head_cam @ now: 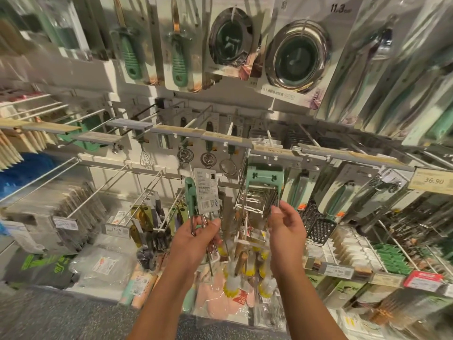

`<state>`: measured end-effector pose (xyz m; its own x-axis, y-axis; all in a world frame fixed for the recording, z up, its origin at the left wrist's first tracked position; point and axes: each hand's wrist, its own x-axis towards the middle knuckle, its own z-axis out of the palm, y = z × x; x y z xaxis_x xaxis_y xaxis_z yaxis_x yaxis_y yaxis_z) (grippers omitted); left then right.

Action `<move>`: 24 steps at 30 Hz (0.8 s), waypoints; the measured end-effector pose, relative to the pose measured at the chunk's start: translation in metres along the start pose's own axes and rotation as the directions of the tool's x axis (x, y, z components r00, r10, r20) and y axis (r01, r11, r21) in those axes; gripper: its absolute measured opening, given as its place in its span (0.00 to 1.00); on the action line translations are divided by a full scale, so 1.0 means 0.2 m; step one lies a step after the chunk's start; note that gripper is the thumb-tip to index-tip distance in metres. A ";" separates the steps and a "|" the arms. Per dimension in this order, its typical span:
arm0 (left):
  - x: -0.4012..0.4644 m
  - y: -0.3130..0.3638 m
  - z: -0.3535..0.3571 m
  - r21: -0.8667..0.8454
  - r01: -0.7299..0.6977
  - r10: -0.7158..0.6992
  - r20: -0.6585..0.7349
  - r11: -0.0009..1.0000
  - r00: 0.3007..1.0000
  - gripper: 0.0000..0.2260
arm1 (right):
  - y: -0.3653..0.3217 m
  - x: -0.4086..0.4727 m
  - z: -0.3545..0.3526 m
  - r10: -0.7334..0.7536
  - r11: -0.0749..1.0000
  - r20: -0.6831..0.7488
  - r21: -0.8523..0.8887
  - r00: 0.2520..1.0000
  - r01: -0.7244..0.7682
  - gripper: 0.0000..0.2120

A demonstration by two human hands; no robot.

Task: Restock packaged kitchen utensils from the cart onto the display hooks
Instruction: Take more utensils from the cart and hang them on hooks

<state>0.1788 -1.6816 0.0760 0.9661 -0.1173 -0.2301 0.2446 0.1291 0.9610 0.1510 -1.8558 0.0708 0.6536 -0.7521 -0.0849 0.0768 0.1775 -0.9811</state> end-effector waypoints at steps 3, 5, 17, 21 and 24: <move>0.01 -0.01 0.00 0.039 -0.014 0.013 0.014 0.999 1.000 0.10 | -0.04 0.07 0.05 0.033 0.999 0.053 -0.027 0.998 -0.032 0.15; 0.02 -0.01 0.01 0.056 -0.016 0.015 0.022 0.998 1.000 0.11 | -0.04 0.12 0.07 0.061 0.997 0.071 -0.058 0.996 -0.057 0.17; 0.01 0.00 -0.02 0.031 0.058 -0.059 0.047 0.998 0.997 0.10 | 0.05 0.04 0.07 0.259 0.955 0.176 -0.196 0.950 -0.224 0.11; -0.01 -0.01 -0.02 -0.029 0.053 -0.050 0.101 0.998 0.994 0.08 | 0.07 -0.04 0.10 0.331 0.925 0.361 -0.308 0.872 -0.224 0.15; -0.01 0.00 -0.04 -0.040 0.040 -0.035 0.130 0.998 0.991 0.07 | 0.10 -0.10 0.12 0.392 0.904 0.430 -0.342 0.813 -0.255 0.22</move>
<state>0.1764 -1.6744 0.0751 0.9380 -0.2489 -0.2413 0.2862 0.1633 0.9442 0.1572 -1.8209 0.0565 0.8856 -0.2688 -0.3788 -0.3547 0.1352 -0.9251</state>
